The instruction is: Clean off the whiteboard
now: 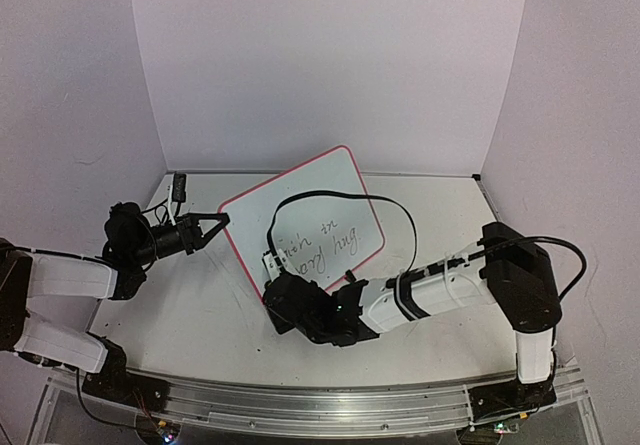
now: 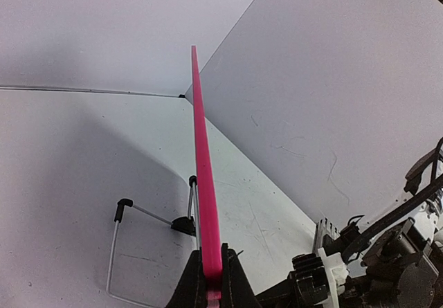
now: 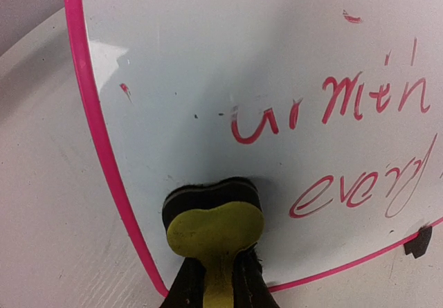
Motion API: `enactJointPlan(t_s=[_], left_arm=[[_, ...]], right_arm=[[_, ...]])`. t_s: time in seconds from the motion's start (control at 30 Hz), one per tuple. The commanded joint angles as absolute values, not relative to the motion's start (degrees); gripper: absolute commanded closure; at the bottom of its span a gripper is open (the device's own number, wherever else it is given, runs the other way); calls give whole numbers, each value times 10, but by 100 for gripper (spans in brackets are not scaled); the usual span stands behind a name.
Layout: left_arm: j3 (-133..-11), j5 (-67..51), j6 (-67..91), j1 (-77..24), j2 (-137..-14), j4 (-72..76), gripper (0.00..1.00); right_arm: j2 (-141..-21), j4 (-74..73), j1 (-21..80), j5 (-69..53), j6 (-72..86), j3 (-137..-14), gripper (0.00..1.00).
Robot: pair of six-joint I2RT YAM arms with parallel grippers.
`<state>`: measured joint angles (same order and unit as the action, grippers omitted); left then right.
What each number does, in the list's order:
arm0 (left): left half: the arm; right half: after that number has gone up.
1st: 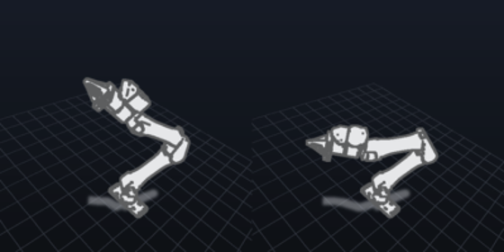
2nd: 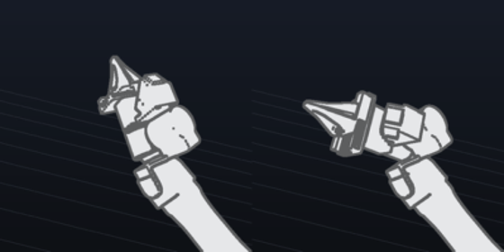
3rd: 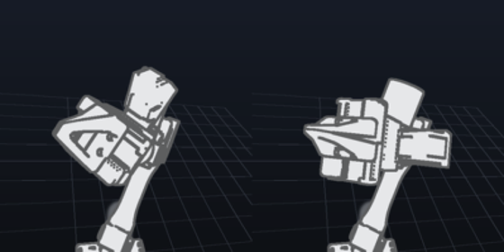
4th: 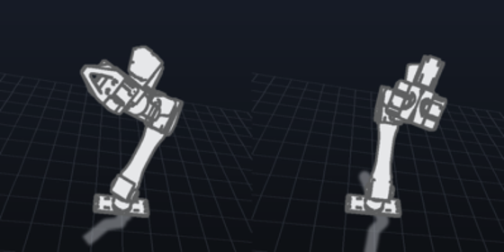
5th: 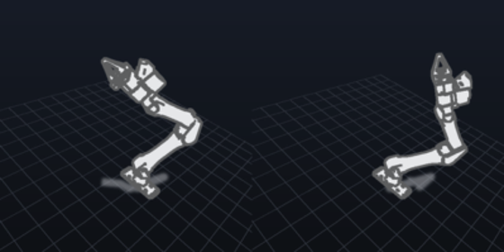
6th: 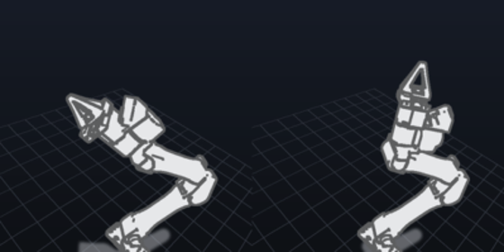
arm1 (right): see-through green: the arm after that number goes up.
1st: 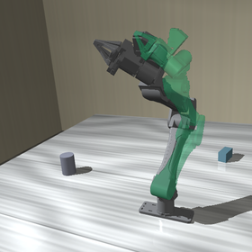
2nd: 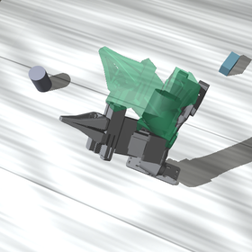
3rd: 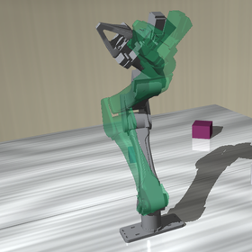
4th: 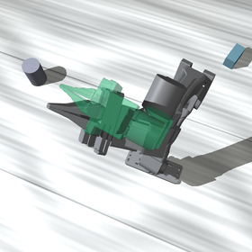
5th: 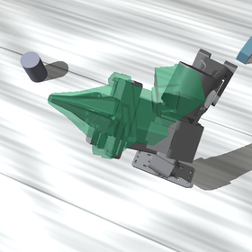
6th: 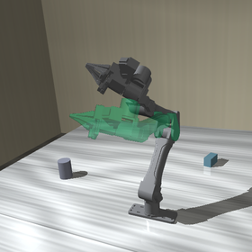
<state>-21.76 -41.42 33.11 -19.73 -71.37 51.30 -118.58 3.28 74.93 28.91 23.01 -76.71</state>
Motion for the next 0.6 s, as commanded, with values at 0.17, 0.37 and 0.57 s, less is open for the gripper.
enactJointPlan(t_s=[0.17, 0.37, 0.57], left_arm=[[-233, -483, 307, -213, -719, 524, 100], [-233, -483, 306, -214, -718, 523, 100], [-233, -484, 306, -214, -716, 524, 100]], right_arm=[[-1217, -32, 744, 312, 191, -830, 100], [-1241, -39, 744, 343, 150, -905, 100], [-1252, -40, 744, 358, 120, -950, 100]])
